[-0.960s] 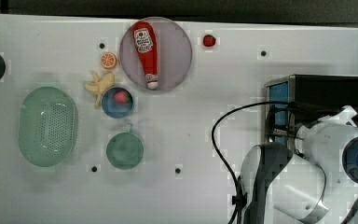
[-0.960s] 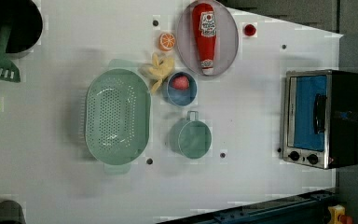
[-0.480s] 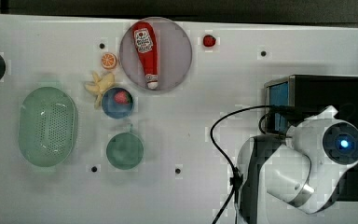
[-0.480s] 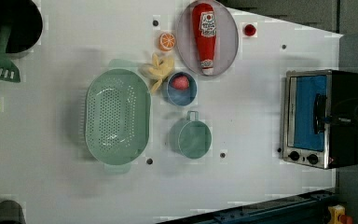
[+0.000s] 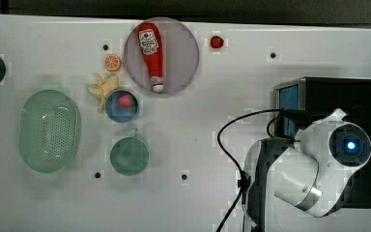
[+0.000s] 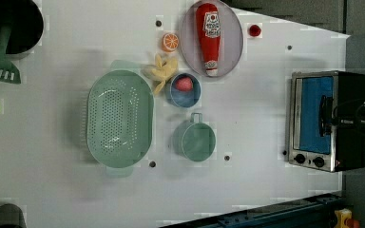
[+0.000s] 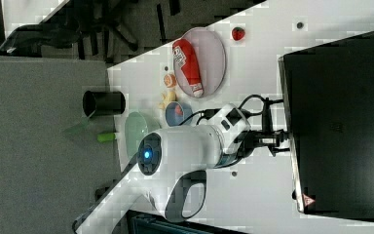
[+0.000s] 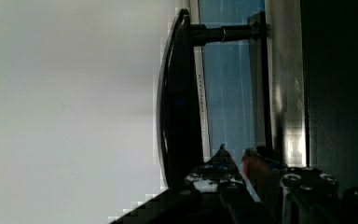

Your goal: Flap open oven.

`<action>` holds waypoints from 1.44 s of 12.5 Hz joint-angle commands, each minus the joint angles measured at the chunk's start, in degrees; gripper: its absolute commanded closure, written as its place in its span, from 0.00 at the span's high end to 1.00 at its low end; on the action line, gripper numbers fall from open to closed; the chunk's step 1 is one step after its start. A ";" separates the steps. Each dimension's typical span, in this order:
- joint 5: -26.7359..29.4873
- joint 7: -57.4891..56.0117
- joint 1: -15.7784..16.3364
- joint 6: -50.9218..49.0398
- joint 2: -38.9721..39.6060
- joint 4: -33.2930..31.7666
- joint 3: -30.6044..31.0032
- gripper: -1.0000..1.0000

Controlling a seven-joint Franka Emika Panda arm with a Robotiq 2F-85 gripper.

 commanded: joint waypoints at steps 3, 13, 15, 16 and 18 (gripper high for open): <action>-12.50 11.01 3.58 0.83 -0.44 -1.16 3.68 0.17; -34.51 40.77 9.02 -3.78 6.65 -1.93 11.54 0.17; -40.12 49.41 10.94 -5.25 10.09 -1.14 12.98 0.17; -42.47 54.09 11.99 -6.11 12.15 -0.51 13.54 0.17; -45.87 62.12 14.04 -7.24 16.51 0.87 14.06 0.17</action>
